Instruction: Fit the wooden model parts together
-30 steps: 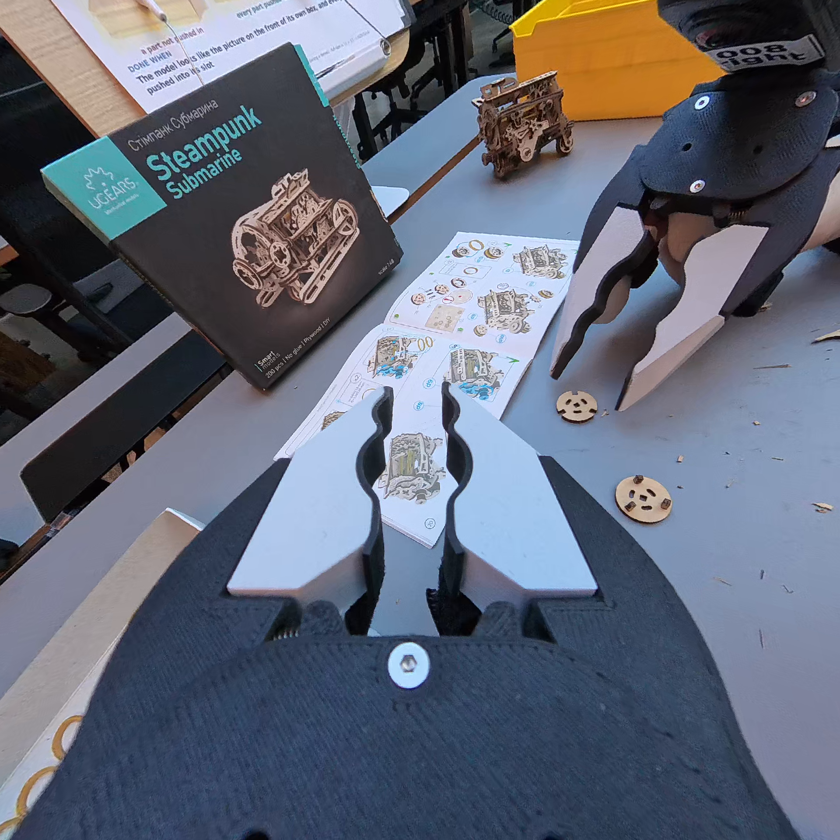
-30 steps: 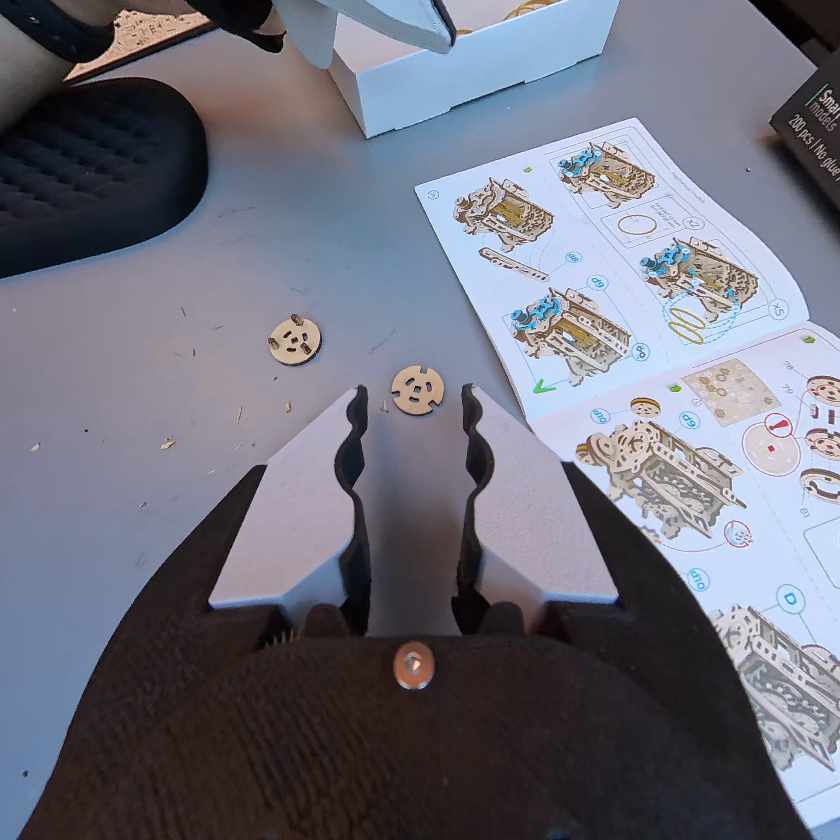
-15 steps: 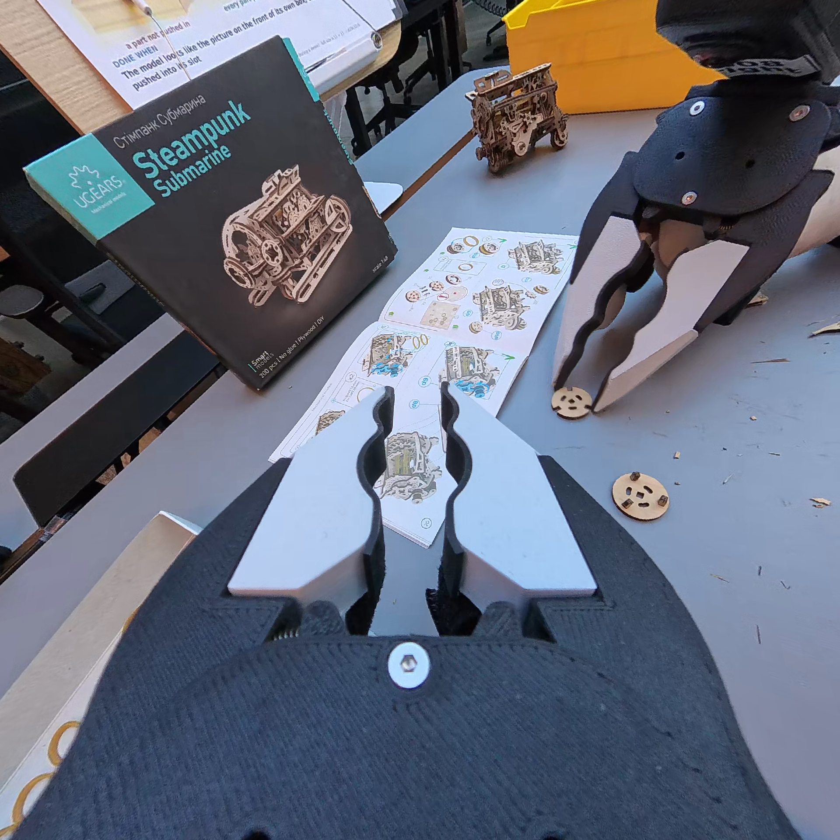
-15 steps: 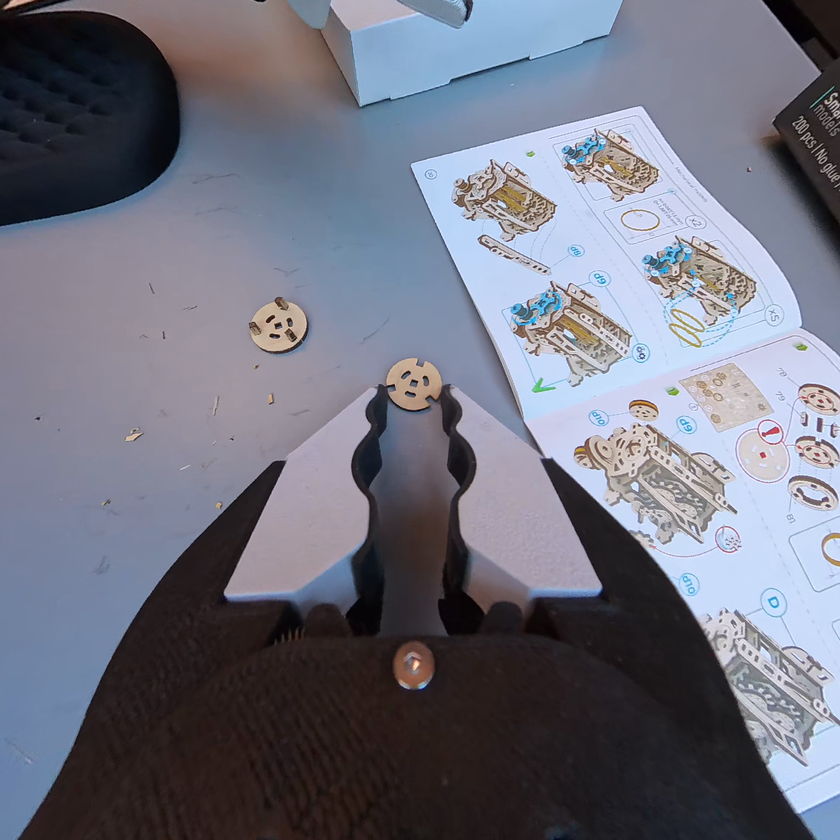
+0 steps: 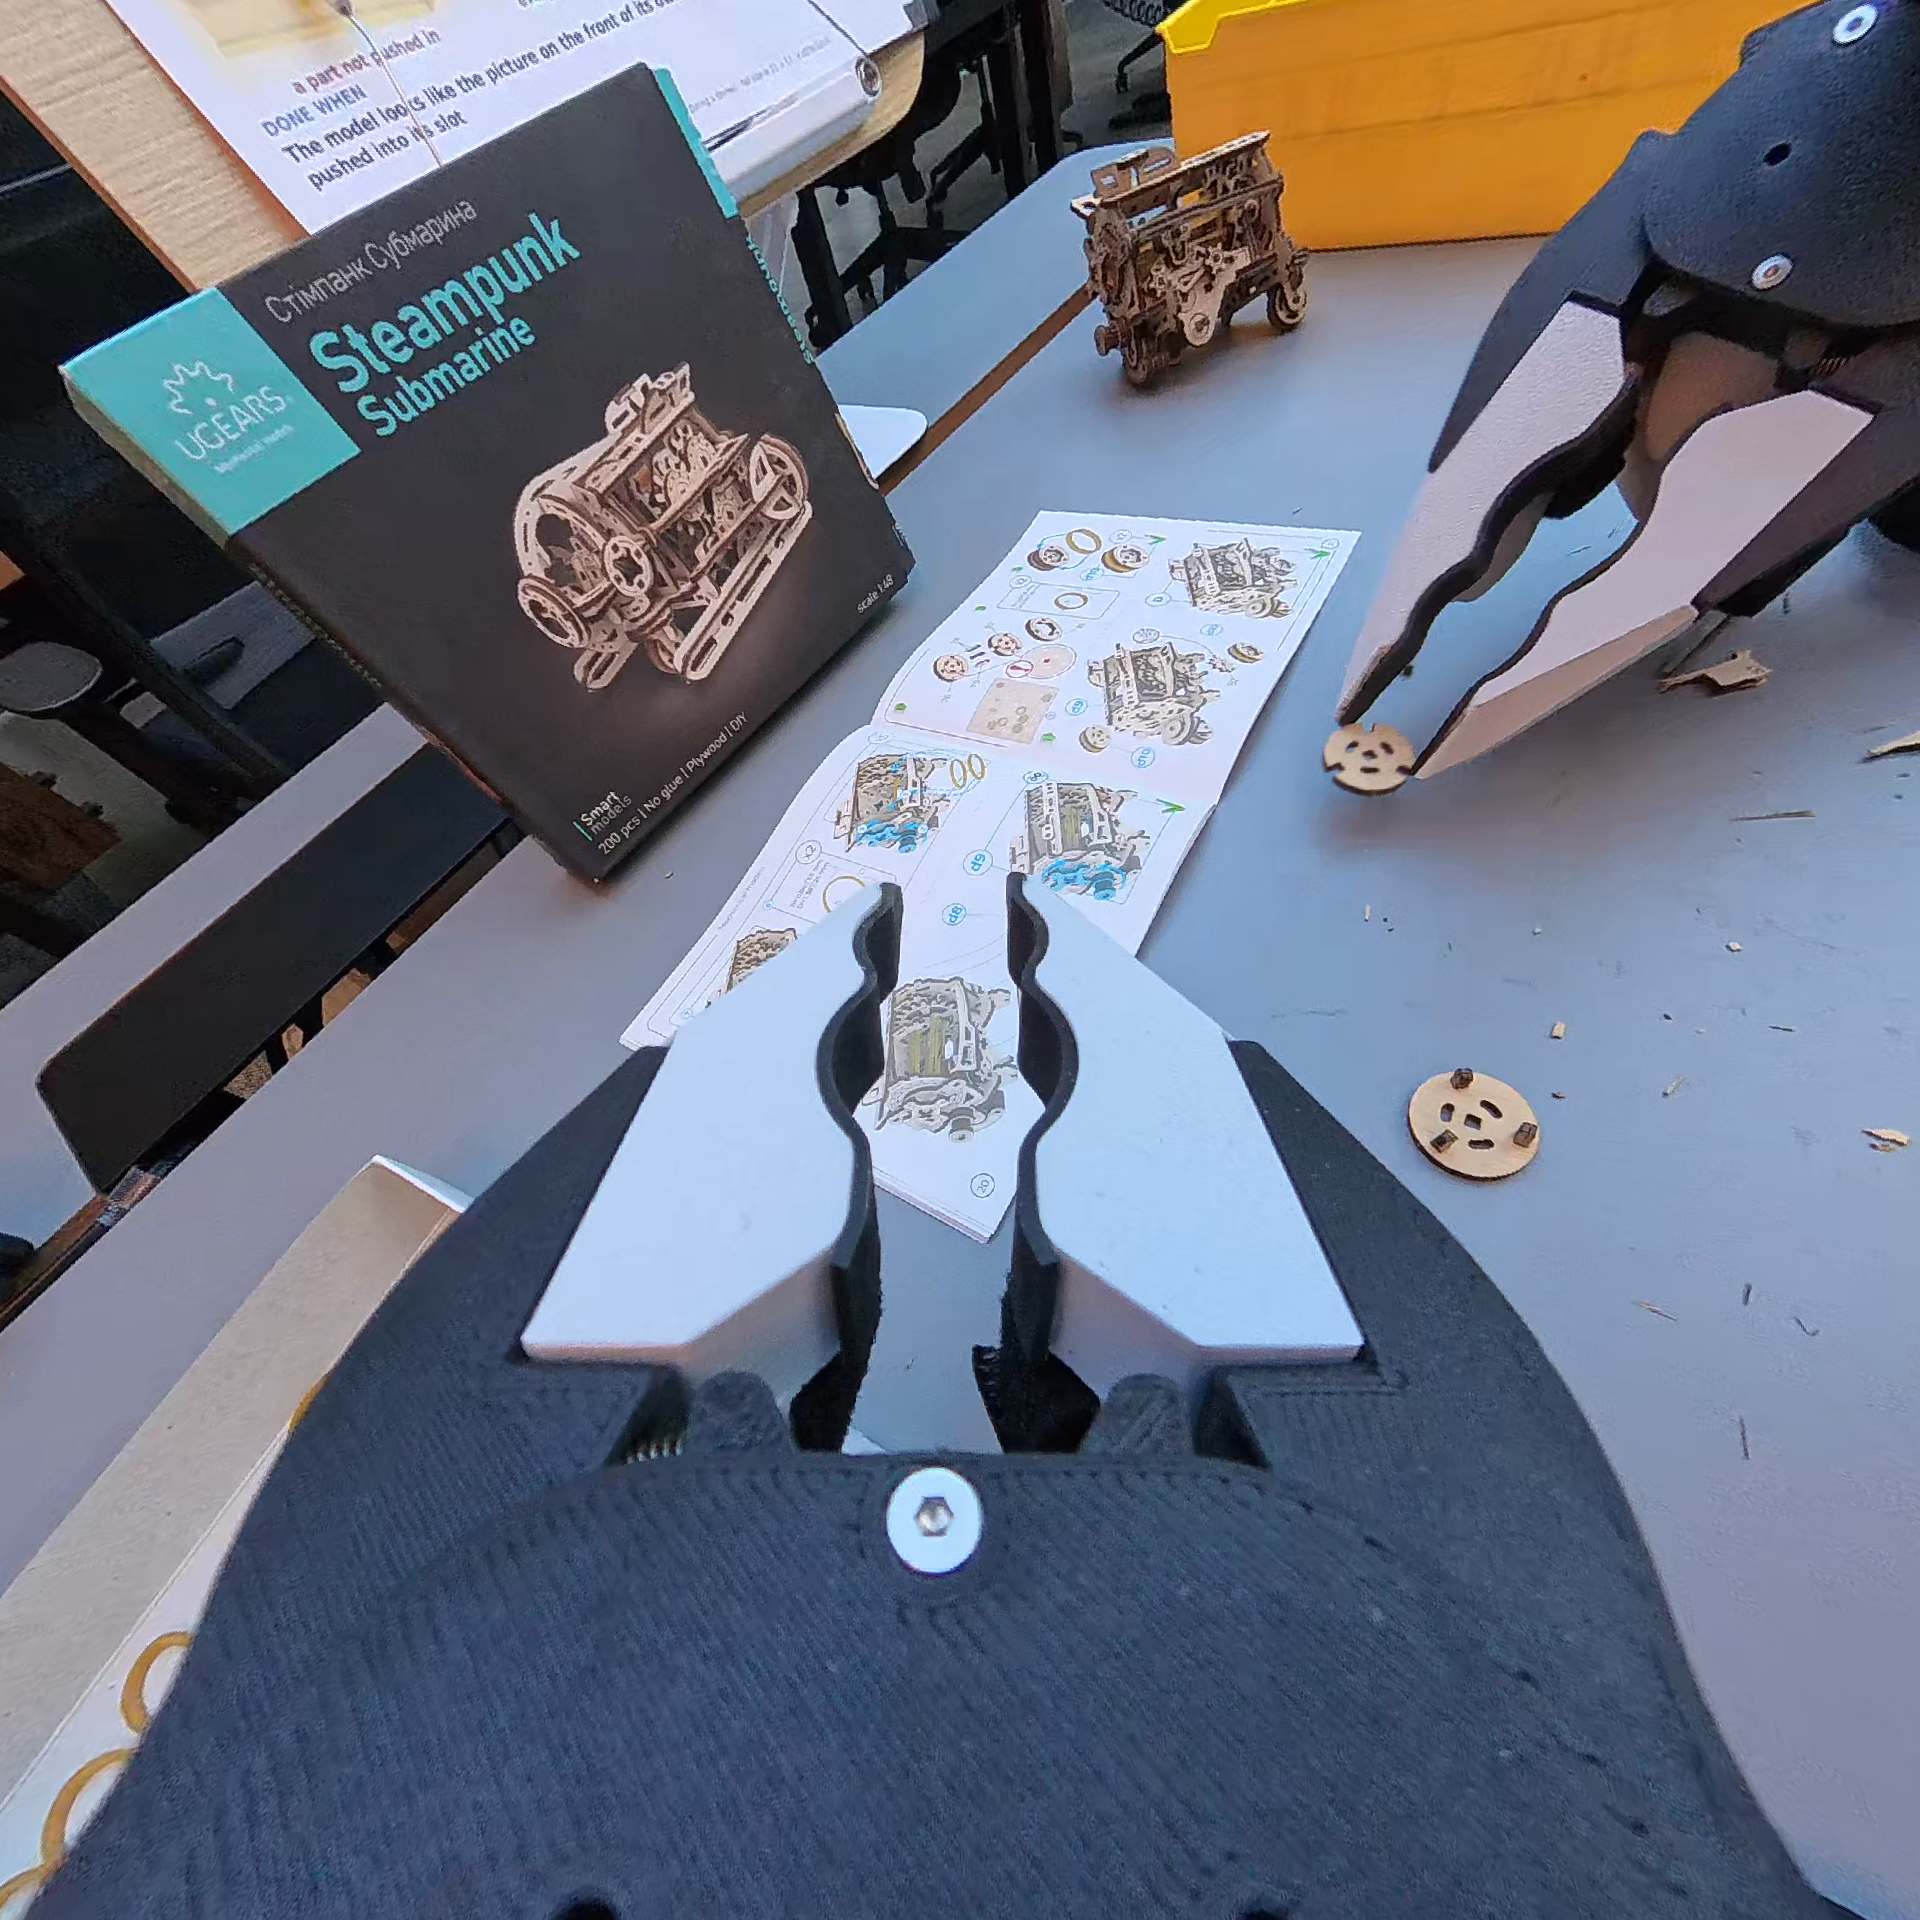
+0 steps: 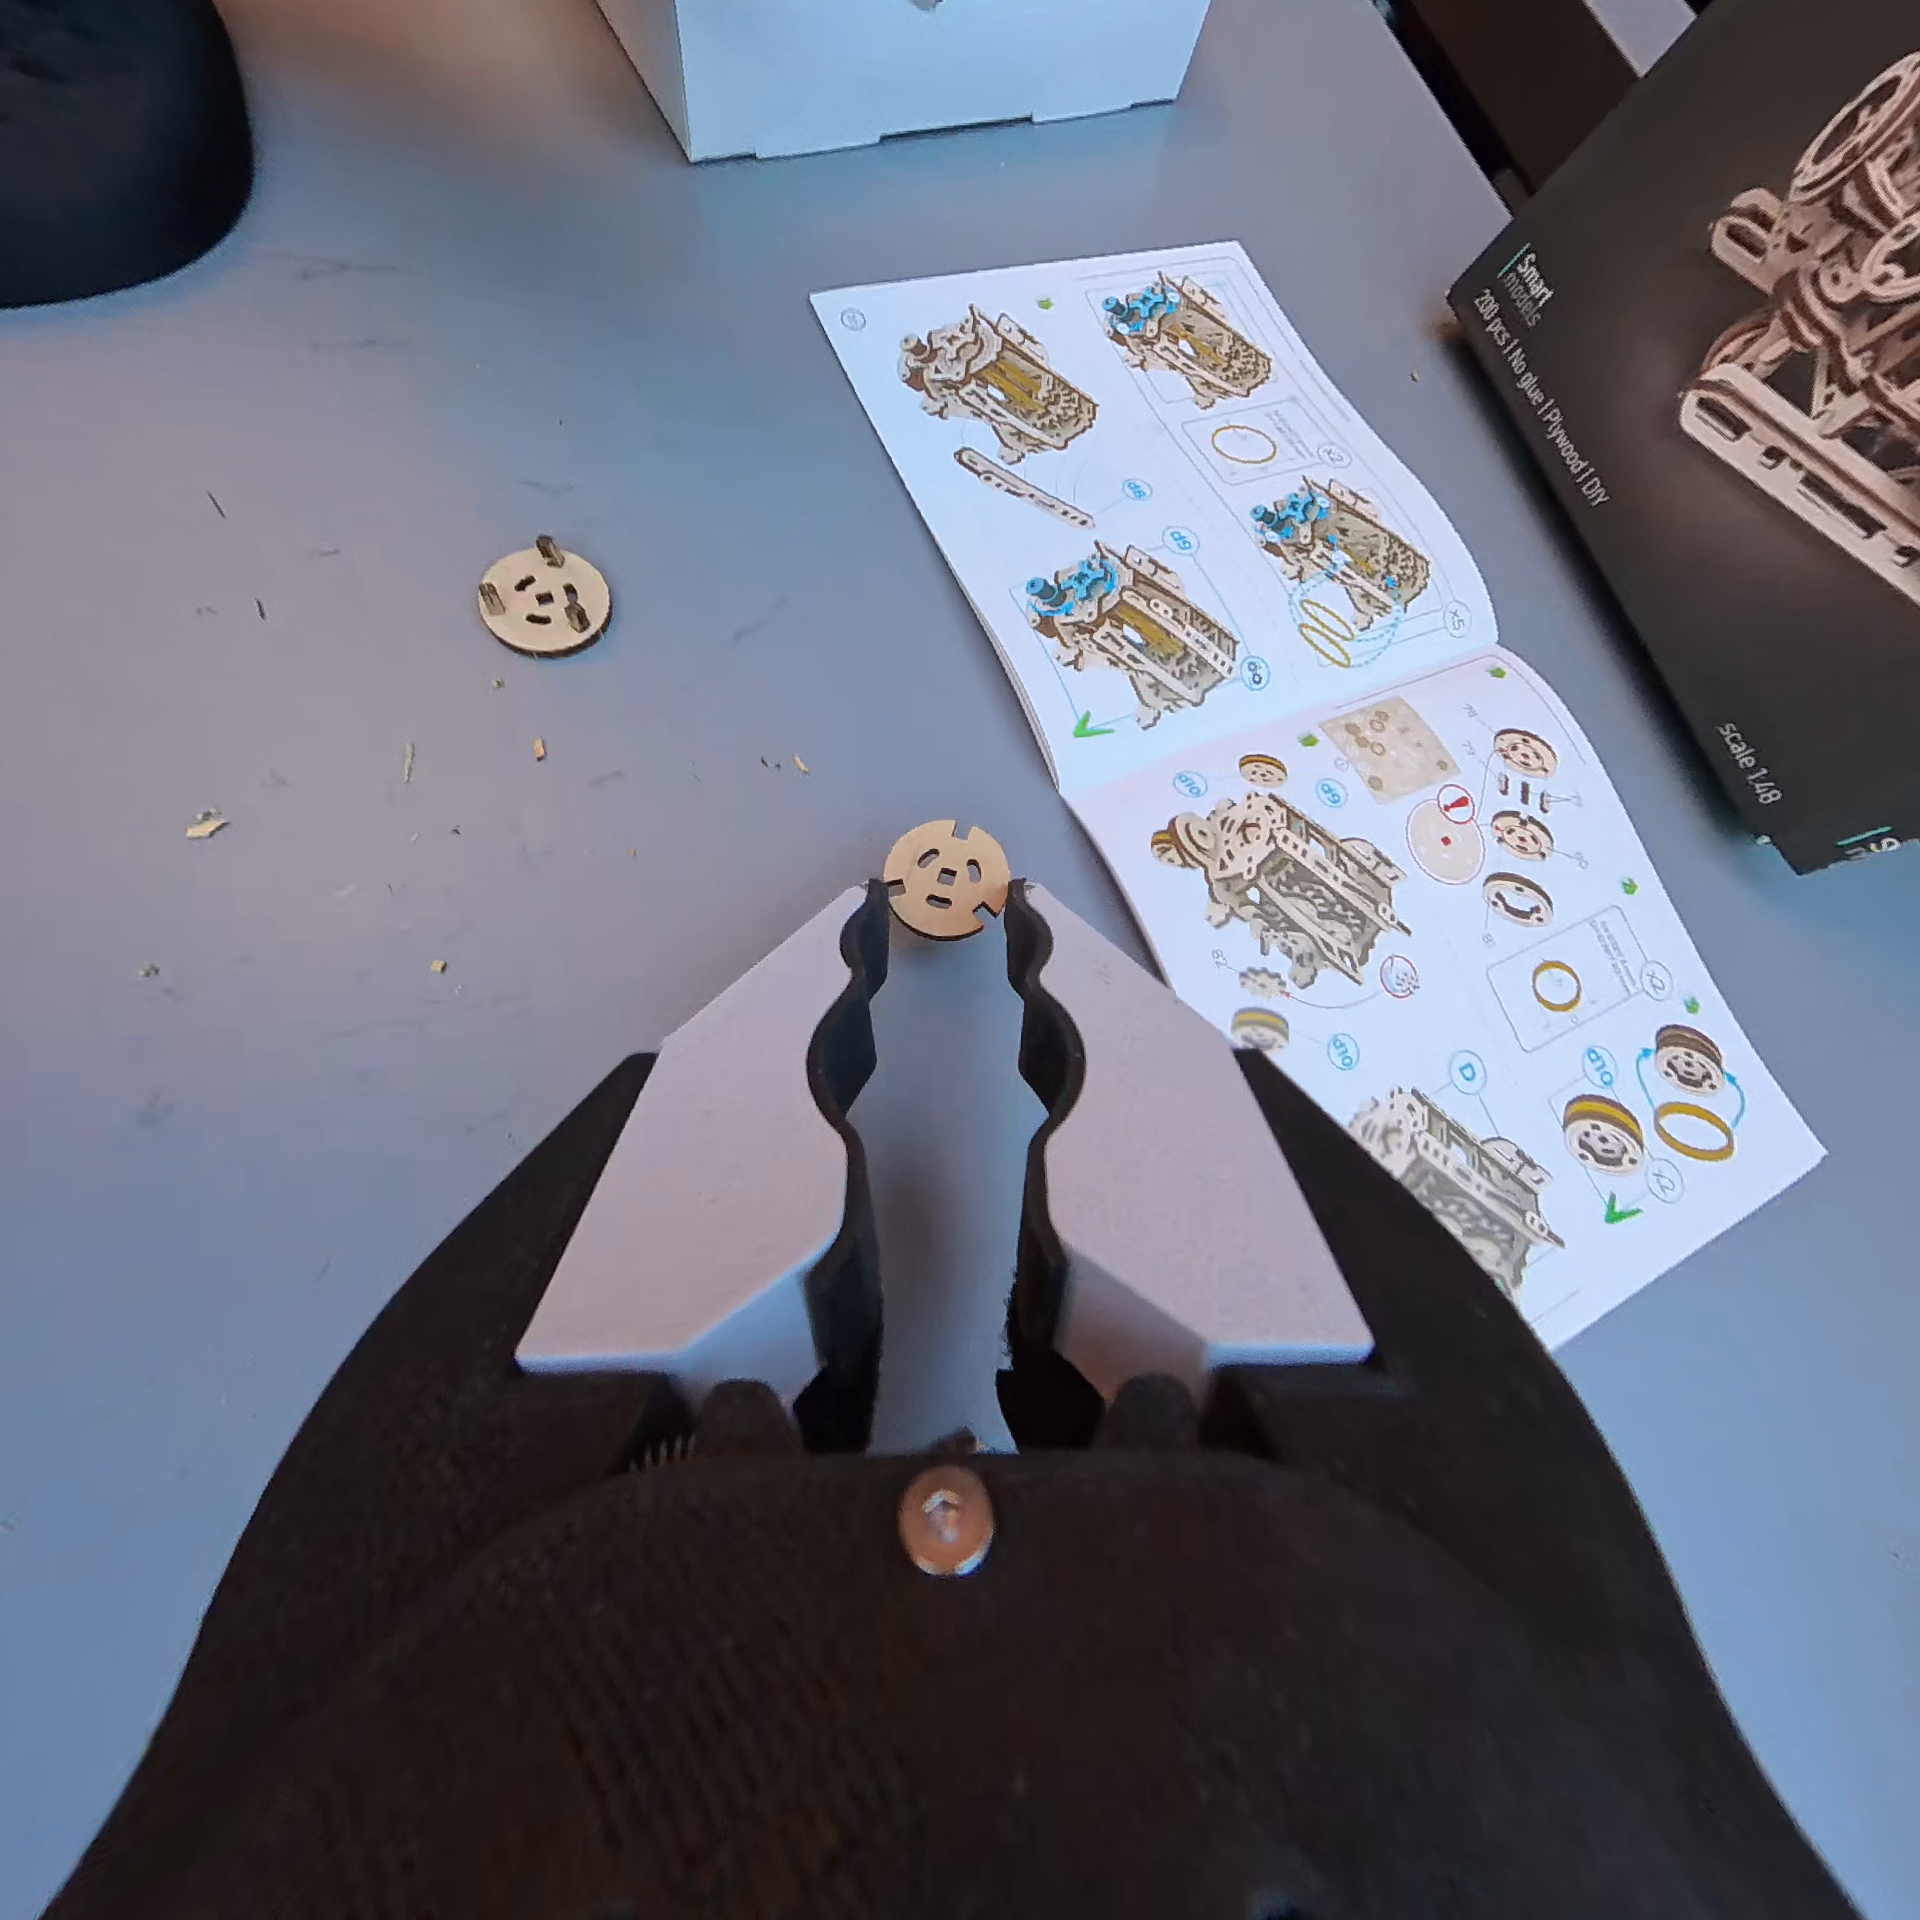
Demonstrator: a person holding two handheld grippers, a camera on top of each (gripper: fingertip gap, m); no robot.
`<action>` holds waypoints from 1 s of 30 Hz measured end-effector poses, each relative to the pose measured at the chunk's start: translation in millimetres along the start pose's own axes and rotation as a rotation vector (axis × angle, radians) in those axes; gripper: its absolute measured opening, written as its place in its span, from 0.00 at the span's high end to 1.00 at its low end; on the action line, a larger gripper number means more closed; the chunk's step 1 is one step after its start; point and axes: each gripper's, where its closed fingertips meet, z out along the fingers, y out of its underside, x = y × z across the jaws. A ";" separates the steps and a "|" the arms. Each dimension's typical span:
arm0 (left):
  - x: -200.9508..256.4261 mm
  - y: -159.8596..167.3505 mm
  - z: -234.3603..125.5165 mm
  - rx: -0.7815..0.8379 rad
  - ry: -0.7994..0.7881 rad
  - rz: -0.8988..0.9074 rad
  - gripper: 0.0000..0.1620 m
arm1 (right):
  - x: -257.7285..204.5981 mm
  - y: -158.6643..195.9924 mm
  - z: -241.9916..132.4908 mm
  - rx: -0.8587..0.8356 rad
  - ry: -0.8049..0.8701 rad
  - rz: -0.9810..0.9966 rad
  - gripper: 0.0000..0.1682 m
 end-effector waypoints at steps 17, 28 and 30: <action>-1.0 2.4 -0.3 -0.008 0.000 0.002 0.89 | 1.0 -14.7 -6.6 0.045 0.128 -0.236 0.87; 0.7 2.6 0.0 -0.013 0.003 0.010 0.89 | 0.9 -18.1 -8.0 0.048 0.186 -0.326 0.87; 0.8 3.0 0.1 -0.014 0.004 0.011 0.89 | 0.9 -18.6 -8.4 0.051 0.188 -0.331 0.87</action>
